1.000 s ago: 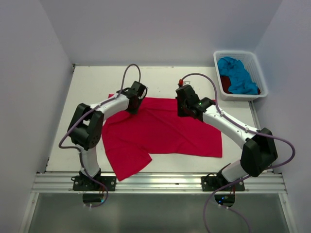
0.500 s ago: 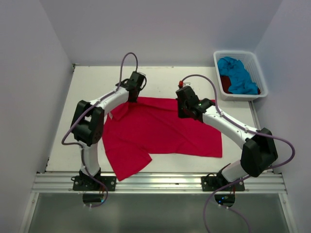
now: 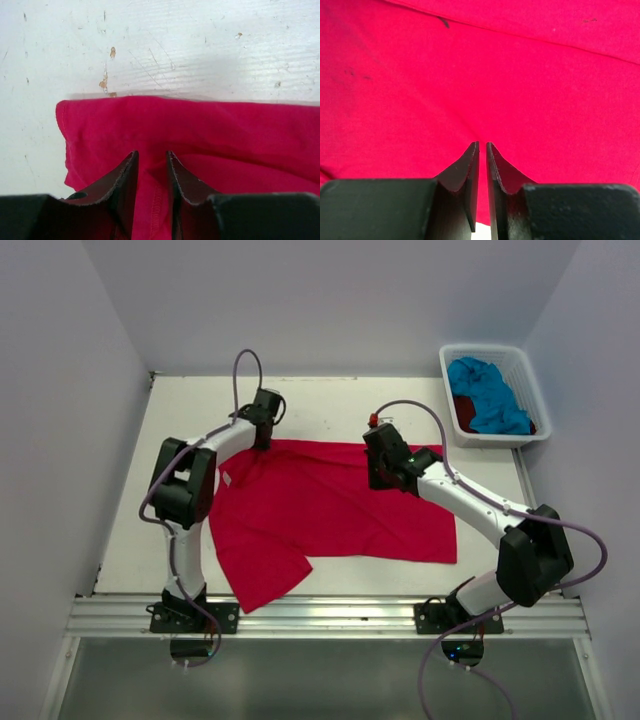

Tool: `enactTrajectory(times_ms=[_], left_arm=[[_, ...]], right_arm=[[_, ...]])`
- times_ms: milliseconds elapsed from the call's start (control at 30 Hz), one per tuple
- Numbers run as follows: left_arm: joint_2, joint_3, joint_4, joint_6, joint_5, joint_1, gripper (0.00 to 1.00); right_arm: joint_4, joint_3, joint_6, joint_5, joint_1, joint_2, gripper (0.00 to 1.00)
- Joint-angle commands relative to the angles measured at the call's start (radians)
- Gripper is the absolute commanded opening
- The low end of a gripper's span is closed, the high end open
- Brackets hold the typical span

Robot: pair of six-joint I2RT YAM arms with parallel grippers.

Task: Fold and stack the t-shirts
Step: Fold the flattened tshirt in 1/3 of the way

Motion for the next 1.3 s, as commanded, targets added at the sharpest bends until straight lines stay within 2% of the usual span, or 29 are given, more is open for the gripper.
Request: enactTrajectory(times_ms=[0, 233, 400, 533, 833, 1267], left_arm=[[-0.12, -0.044, 0.12, -0.03, -0.002, -0.002, 0.32], [-0.261, -0.075, 0.142, 0.035, 0.066, -0.048, 0.33], [-0.2, -0.043, -0.013, 0.08, 0.135, -0.081, 0.31], [-0.165, -0.11, -0.027, 0.114, 0.193, -0.12, 0.29], [-0.083, -0.097, -0.09, 0.169, 0.089, -0.164, 0.24], [-0.077, -0.172, 0.009, 0.207, -0.112, -0.204, 0.27]], right_arm=[[0.015, -0.009, -0.004, -0.005, 0.0, -0.04, 0.15], [0.031, -0.012, -0.002, -0.019, 0.0, -0.024, 0.14], [0.037, -0.008, -0.002, -0.022, 0.0, -0.017, 0.14], [0.034, 0.001, -0.004, -0.021, -0.001, -0.012, 0.14], [0.024, -0.002, -0.012, -0.005, 0.0, -0.024, 0.14], [0.021, 0.005, -0.019, -0.011, 0.0, -0.021, 0.14]])
